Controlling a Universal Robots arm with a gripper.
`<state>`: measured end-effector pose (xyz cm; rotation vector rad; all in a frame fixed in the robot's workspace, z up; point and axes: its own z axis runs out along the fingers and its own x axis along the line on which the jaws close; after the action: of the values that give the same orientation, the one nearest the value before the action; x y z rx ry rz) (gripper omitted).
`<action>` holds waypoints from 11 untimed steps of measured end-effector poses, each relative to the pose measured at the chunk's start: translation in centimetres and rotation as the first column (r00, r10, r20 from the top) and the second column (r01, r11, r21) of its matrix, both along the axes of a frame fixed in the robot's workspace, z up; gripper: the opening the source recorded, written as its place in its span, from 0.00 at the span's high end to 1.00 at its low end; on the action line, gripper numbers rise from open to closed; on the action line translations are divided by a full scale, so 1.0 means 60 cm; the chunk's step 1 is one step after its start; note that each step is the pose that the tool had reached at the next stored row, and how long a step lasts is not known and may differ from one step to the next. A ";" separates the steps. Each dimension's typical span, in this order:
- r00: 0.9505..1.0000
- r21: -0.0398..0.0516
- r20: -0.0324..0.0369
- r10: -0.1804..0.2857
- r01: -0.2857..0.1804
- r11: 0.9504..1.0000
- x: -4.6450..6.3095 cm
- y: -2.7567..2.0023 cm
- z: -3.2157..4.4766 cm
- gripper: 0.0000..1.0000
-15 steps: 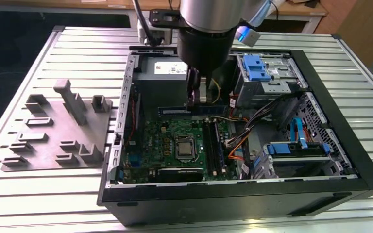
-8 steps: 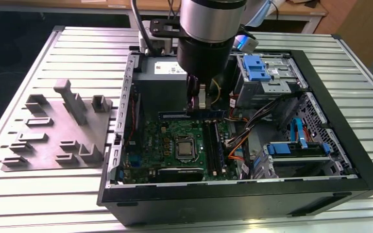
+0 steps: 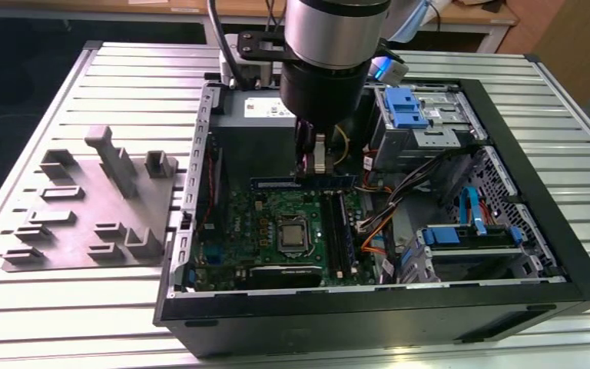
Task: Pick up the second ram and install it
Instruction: 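Insert the second ram into the second slot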
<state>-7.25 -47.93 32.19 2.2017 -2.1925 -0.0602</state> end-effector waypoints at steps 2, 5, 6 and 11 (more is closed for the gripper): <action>1.000 0.000 0.000 0.000 0.000 1.000 0.000 0.0000 0.000 0.89; 1.000 0.000 0.000 0.000 0.000 1.000 0.000 0.0000 0.000 0.89; 1.000 0.000 0.000 0.000 0.000 1.000 0.000 0.0000 0.000 0.89; 0.999 0.000 0.000 -0.054 0.054 0.999 0.000 0.0001 -0.001 0.89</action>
<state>-7.25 -47.93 32.13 2.1426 -2.2518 -0.0617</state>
